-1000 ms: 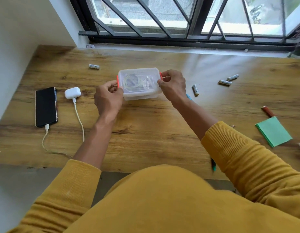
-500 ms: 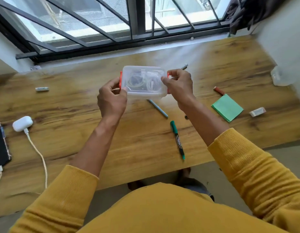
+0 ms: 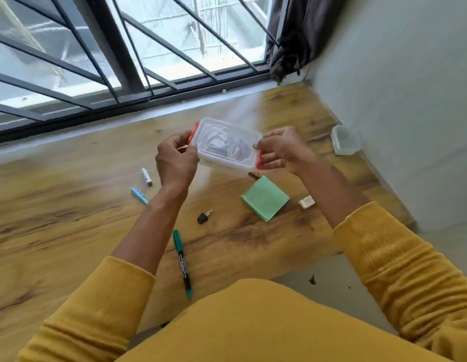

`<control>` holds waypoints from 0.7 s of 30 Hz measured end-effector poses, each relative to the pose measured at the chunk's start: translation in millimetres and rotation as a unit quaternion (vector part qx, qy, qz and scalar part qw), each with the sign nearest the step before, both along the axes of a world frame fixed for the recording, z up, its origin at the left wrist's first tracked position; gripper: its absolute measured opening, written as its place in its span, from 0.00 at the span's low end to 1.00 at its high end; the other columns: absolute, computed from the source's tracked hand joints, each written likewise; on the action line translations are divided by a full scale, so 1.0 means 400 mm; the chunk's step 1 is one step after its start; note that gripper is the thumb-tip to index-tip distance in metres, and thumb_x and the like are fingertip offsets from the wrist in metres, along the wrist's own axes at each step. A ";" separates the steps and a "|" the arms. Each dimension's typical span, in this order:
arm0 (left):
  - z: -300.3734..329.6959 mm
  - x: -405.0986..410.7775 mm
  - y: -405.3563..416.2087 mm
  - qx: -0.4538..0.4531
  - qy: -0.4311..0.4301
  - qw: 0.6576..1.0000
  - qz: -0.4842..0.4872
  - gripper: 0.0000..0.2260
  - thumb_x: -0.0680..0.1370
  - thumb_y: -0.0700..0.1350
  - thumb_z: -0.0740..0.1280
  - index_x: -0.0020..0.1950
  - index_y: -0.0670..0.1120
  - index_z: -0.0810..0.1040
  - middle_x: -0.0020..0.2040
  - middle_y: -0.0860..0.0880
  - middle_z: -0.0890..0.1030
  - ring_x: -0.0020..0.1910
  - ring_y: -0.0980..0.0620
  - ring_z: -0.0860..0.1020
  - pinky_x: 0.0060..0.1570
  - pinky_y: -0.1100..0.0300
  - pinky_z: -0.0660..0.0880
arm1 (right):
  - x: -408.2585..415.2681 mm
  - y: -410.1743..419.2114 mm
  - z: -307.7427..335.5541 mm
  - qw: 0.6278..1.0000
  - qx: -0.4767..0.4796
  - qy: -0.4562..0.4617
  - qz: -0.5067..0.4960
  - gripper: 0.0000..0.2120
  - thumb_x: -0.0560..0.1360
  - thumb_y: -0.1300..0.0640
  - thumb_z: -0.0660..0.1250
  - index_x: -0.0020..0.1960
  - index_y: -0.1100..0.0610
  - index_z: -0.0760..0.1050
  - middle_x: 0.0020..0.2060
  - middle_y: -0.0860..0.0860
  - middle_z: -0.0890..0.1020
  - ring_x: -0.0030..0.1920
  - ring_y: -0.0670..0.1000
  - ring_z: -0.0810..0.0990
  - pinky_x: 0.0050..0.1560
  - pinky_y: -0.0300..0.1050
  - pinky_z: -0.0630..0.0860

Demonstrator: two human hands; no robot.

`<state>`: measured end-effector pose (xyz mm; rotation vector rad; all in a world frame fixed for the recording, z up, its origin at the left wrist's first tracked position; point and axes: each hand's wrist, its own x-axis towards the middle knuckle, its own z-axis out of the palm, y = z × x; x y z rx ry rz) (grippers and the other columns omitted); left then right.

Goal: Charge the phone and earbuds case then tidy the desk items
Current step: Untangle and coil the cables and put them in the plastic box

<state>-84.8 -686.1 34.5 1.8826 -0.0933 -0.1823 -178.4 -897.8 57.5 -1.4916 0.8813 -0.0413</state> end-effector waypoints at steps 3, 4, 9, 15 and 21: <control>0.008 -0.005 -0.101 -0.036 0.017 0.999 -0.011 0.16 0.79 0.41 0.69 0.66 0.48 0.85 0.55 0.52 0.88 0.53 0.52 0.86 0.53 0.48 0.86 | -0.018 -0.094 0.010 0.999 0.006 -0.007 -0.038 0.09 0.74 0.69 0.74 0.49 0.61 0.76 0.39 0.62 0.84 0.31 0.58 0.85 0.29 0.51 0.84; 0.011 -0.006 -0.135 -0.048 0.024 0.998 -0.012 0.16 0.79 0.40 0.69 0.66 0.47 0.84 0.54 0.51 0.87 0.53 0.51 0.86 0.52 0.48 0.86 | -0.025 -0.122 0.013 0.999 0.010 -0.014 -0.051 0.09 0.74 0.69 0.75 0.51 0.62 0.77 0.40 0.62 0.85 0.30 0.57 0.85 0.29 0.50 0.83; 0.022 -0.014 -0.298 -0.092 0.052 0.994 0.018 0.20 0.81 0.39 0.71 0.74 0.43 0.77 0.66 0.46 0.81 0.58 0.50 0.83 0.57 0.52 0.84 | -0.028 -0.248 0.007 0.992 0.003 -0.035 -0.124 0.11 0.73 0.67 0.77 0.54 0.63 0.80 0.43 0.62 0.87 0.37 0.59 0.88 0.36 0.56 0.87; 0.028 -0.041 -0.488 -0.148 0.161 0.975 -0.021 0.26 0.81 0.33 0.68 0.79 0.41 0.68 0.68 0.43 0.77 0.64 0.46 0.81 0.60 0.51 0.84 | 0.008 -0.341 -0.012 0.977 -0.019 -0.036 -0.208 0.08 0.73 0.65 0.77 0.48 0.59 0.80 0.45 0.59 0.87 0.39 0.57 0.89 0.35 0.56 0.86; -0.027 -0.029 -0.623 -0.115 0.175 0.970 -0.126 0.24 0.78 0.33 0.70 0.71 0.50 0.73 0.65 0.48 0.80 0.64 0.48 0.82 0.59 0.46 0.84 | 0.051 -0.410 -0.048 0.967 -0.041 -0.004 -0.251 0.11 0.74 0.63 0.78 0.54 0.59 0.80 0.51 0.54 0.85 0.42 0.55 0.88 0.33 0.48 0.86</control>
